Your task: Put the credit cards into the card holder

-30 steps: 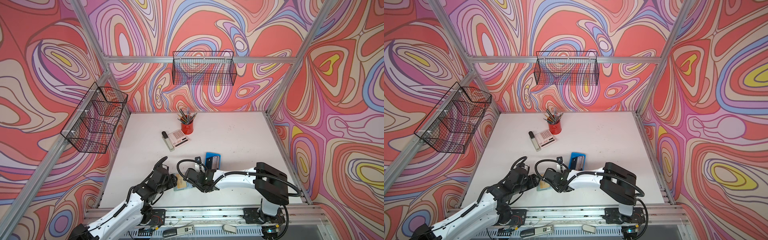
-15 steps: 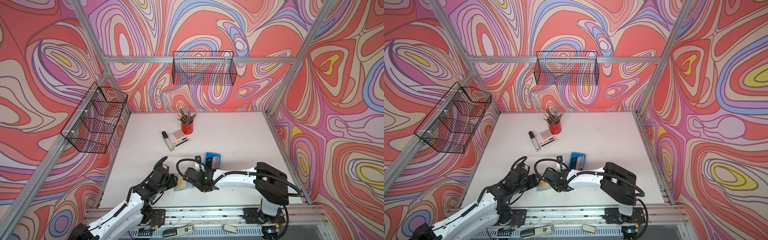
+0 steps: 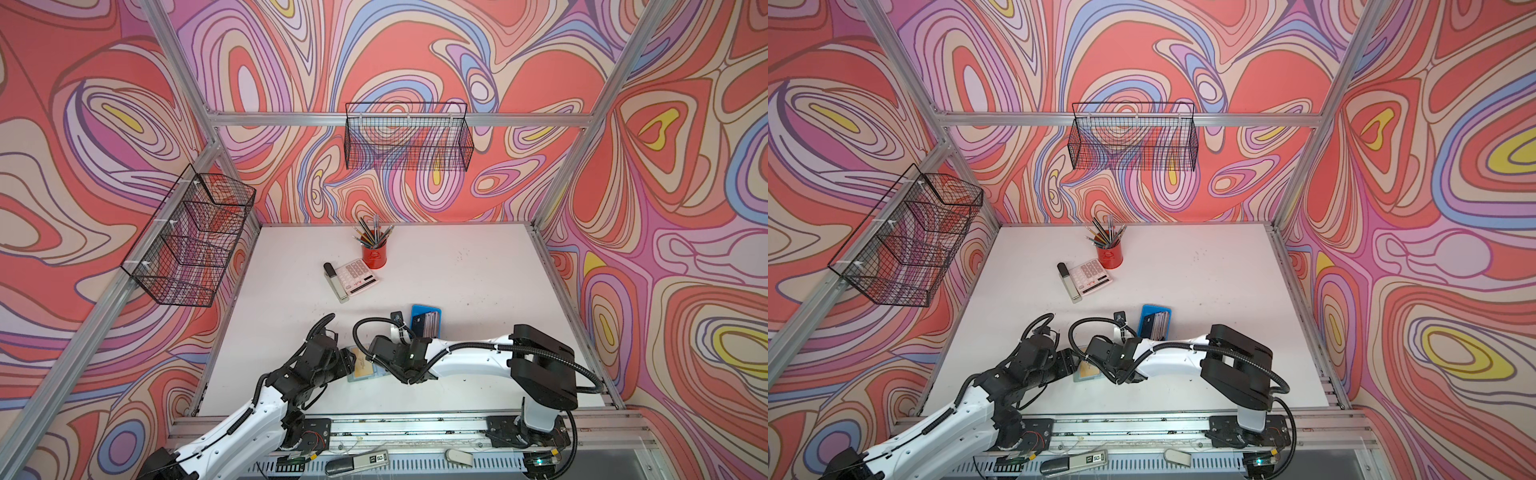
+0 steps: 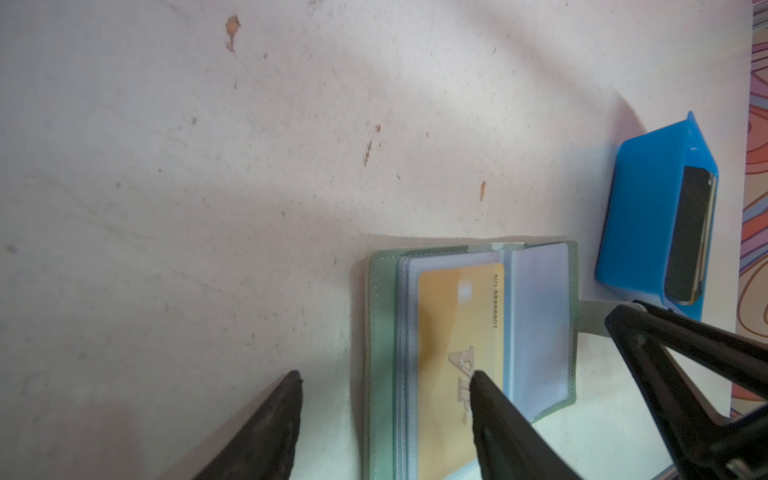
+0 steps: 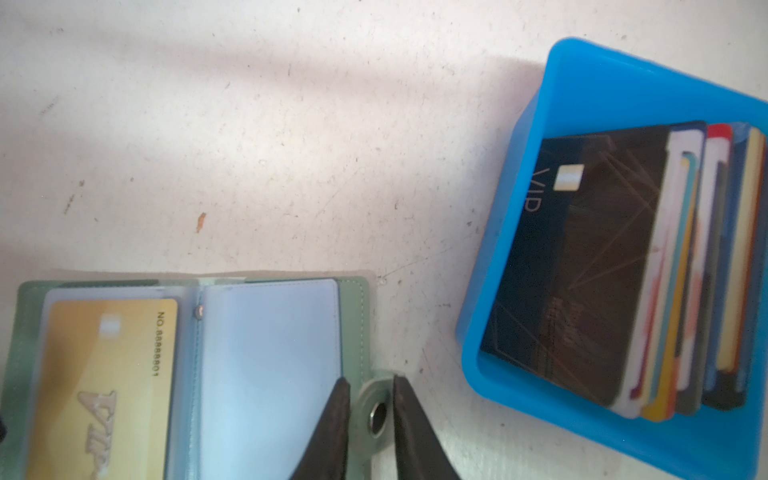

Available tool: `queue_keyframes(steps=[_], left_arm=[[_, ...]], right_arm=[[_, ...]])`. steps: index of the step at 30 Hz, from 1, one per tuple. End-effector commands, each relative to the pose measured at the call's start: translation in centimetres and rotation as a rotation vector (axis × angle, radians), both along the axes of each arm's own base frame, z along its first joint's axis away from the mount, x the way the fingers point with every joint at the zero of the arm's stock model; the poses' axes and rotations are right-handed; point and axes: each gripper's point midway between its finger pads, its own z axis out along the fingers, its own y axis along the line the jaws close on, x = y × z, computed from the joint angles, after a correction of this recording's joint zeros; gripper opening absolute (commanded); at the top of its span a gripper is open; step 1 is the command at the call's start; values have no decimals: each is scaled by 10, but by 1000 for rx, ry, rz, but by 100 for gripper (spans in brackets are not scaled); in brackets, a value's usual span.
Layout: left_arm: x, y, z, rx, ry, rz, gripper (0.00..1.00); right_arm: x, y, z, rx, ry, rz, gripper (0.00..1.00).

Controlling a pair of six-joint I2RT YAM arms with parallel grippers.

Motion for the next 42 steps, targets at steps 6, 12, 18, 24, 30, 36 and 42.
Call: queue_keyframes(steps=[6,12,18,24,30,36,42], left_arm=[[-2,2,-4,-2,7,3,66],[-3,2,-5,0,10,0,66],[-3,1,-5,-1,13,-2,66],[-1,1,-2,-2,2,-3,66],[-2,1,-3,-2,7,-3,66],[-2,1,-4,0,8,-2,66],[-2,1,-3,-1,7,-3,66]], right_arm=[[5,2,15,6,-36,-19,22],[6,2,20,15,-46,-20,22],[5,2,16,12,-37,-17,11],[4,0,18,21,-39,-22,4],[4,0,23,36,-46,-23,19],[5,1,24,38,-49,-22,10],[4,0,19,29,-37,-22,11]])
